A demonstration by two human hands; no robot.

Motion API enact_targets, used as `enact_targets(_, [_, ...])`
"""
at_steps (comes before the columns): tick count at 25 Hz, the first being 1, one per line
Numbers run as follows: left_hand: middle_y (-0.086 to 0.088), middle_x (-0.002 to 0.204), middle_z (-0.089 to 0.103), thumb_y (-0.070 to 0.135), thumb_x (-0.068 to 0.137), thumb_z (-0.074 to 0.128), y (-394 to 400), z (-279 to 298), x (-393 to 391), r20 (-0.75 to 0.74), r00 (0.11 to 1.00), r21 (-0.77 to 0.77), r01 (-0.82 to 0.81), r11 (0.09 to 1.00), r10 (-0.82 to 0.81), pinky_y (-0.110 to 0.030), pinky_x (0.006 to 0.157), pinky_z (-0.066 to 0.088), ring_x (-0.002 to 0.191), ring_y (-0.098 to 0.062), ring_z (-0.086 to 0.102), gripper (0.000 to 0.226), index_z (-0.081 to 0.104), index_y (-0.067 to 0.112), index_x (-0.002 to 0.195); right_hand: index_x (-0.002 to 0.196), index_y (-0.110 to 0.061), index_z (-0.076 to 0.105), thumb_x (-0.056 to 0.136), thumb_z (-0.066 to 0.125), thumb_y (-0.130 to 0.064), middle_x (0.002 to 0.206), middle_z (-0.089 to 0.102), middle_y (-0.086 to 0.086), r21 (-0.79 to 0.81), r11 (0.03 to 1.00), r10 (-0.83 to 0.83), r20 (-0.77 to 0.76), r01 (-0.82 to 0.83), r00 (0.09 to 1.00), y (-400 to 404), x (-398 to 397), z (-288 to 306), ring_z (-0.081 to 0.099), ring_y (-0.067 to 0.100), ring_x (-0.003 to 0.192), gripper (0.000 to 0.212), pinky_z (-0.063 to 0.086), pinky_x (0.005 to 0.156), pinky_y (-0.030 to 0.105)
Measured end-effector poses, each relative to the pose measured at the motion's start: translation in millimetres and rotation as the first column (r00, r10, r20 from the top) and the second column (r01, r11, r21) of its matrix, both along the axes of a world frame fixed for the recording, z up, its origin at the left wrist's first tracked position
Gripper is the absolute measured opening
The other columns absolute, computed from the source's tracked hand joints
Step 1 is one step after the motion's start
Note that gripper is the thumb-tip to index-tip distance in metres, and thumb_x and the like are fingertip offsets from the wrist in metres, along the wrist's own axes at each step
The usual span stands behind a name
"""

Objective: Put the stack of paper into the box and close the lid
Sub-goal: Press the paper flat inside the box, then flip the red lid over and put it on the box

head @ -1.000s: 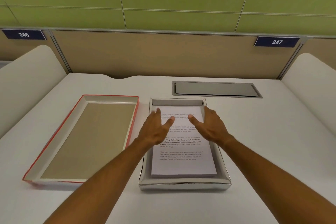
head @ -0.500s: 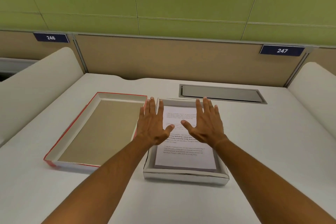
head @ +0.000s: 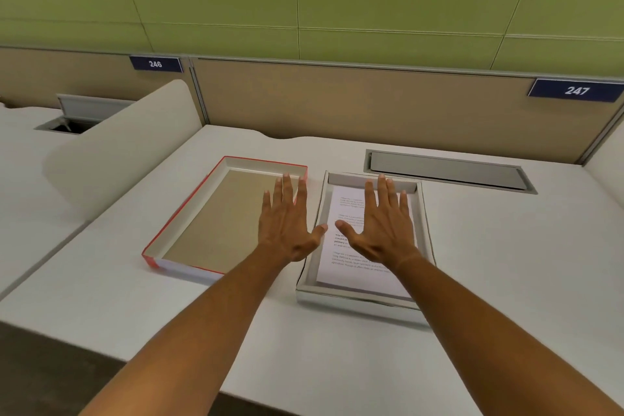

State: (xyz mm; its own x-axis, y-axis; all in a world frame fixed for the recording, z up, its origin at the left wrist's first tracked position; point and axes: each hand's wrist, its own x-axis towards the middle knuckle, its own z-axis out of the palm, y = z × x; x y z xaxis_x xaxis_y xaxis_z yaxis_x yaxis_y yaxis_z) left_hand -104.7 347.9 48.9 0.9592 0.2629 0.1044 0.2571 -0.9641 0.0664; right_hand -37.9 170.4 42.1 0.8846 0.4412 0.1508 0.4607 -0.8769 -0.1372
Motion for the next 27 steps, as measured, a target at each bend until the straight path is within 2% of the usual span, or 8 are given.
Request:
enact_targets(9, [-0.014,0.164,-0.012,0.060,0.087,0.042,50.1,-30.6,15.8,-0.075,0.995,-0.039,0.055,0.998,-0.058,-0.049,0.123,0.001,0.152,-0.033,-0.009,0.096,-0.010,0.016,0.155,0.155,-0.014,-0.005,0.056,-0.016,-0.089,0.164,-0.011,0.014,-0.005,0.995,-0.096,-0.015,0.096,0.995,65.0,6.9,-20.8,-0.012,0.032,0.151,0.125,-0.005,0.122,0.052])
enact_targets(11, [-0.015,0.164,-0.005,0.049,0.085,0.052,63.2,-38.8,22.9,-0.127,0.990,-0.084,0.047,0.995,-0.058,-0.048,0.123,0.010,0.152,-0.034,-0.002,0.097,-0.006,0.016,0.155,0.155,-0.015,-0.006,0.057,-0.015,-0.089,0.164,-0.011,0.013,-0.005,0.991,-0.131,-0.019,0.131,0.991,78.7,10.1,-25.0,-0.012,0.031,0.151,0.123,-0.006,0.122,0.052])
enact_targets(13, [-0.017,0.159,0.023,0.037,0.083,0.060,69.7,-46.7,27.2,-0.164,0.986,-0.149,0.014,0.989,-0.039,-0.043,0.115,0.033,0.146,-0.034,0.026,0.086,0.017,0.012,0.153,0.155,-0.015,-0.007,0.057,-0.014,-0.088,0.164,-0.011,0.013,-0.016,0.988,-0.153,-0.034,0.153,0.988,87.6,11.8,-28.0,-0.012,0.032,0.151,0.123,-0.006,0.122,0.051])
enact_targets(14, [-0.014,0.147,0.041,0.034,0.084,0.062,72.8,-50.5,28.9,-0.158,0.987,-0.178,-0.001,0.984,-0.027,-0.039,0.103,0.045,0.134,-0.031,0.044,0.071,0.034,0.011,0.145,0.155,-0.015,-0.008,0.057,-0.014,-0.088,0.164,-0.011,0.013,-0.026,0.986,-0.165,-0.039,0.164,0.986,91.3,11.5,-29.1,-0.012,0.031,0.151,0.123,-0.007,0.122,0.051])
enact_targets(16, [-0.009,0.120,0.061,0.028,0.088,0.062,77.2,-57.1,33.0,-0.137,0.991,-0.259,-0.027,0.965,-0.009,-0.031,0.081,0.052,0.106,-0.026,0.062,0.040,0.056,0.010,0.123,0.155,-0.015,-0.009,0.055,-0.016,-0.088,0.164,-0.012,0.013,-0.037,0.982,-0.187,-0.040,0.186,0.982,95.2,11.8,-31.6,-0.012,0.031,0.151,0.123,-0.007,0.122,0.050])
enact_targets(20, [-0.008,0.091,0.066,0.012,0.085,0.062,84.0,-59.2,40.3,-0.129,0.991,-0.430,-0.080,0.900,0.026,-0.024,0.057,0.046,0.076,-0.021,0.063,0.019,0.066,0.004,0.102,0.155,-0.015,-0.009,0.055,-0.014,-0.090,0.164,-0.011,0.012,-0.052,0.976,-0.213,-0.080,0.209,0.974,97.6,14.3,-33.5,-0.012,0.030,0.151,0.125,-0.007,0.122,0.049])
enact_targets(24, [-0.014,0.080,0.067,0.000,0.072,0.057,91.3,-28.2,51.0,-0.028,0.996,-0.516,-0.083,0.853,0.080,-0.027,0.058,0.044,0.076,-0.030,0.066,0.019,0.071,-0.002,0.084,0.156,-0.014,-0.004,0.078,0.017,-0.077,0.165,-0.007,0.012,0.038,0.972,-0.227,-0.127,0.233,0.966,98.3,19.4,-29.1,-0.010,0.028,0.152,0.102,-0.007,0.122,0.045])
enact_targets(27, [-0.011,0.071,0.071,-0.001,0.068,0.058,108.8,16.7,61.8,0.138,0.968,-0.697,-0.054,0.715,0.208,-0.028,0.063,0.054,0.070,-0.027,0.067,0.015,0.074,0.000,0.069,0.156,-0.015,0.004,0.087,0.032,-0.066,0.166,0.002,0.010,0.199,0.945,-0.217,-0.213,0.260,0.953,99.9,22.7,-21.7,-0.001,0.026,0.153,0.090,0.000,0.122,0.041])
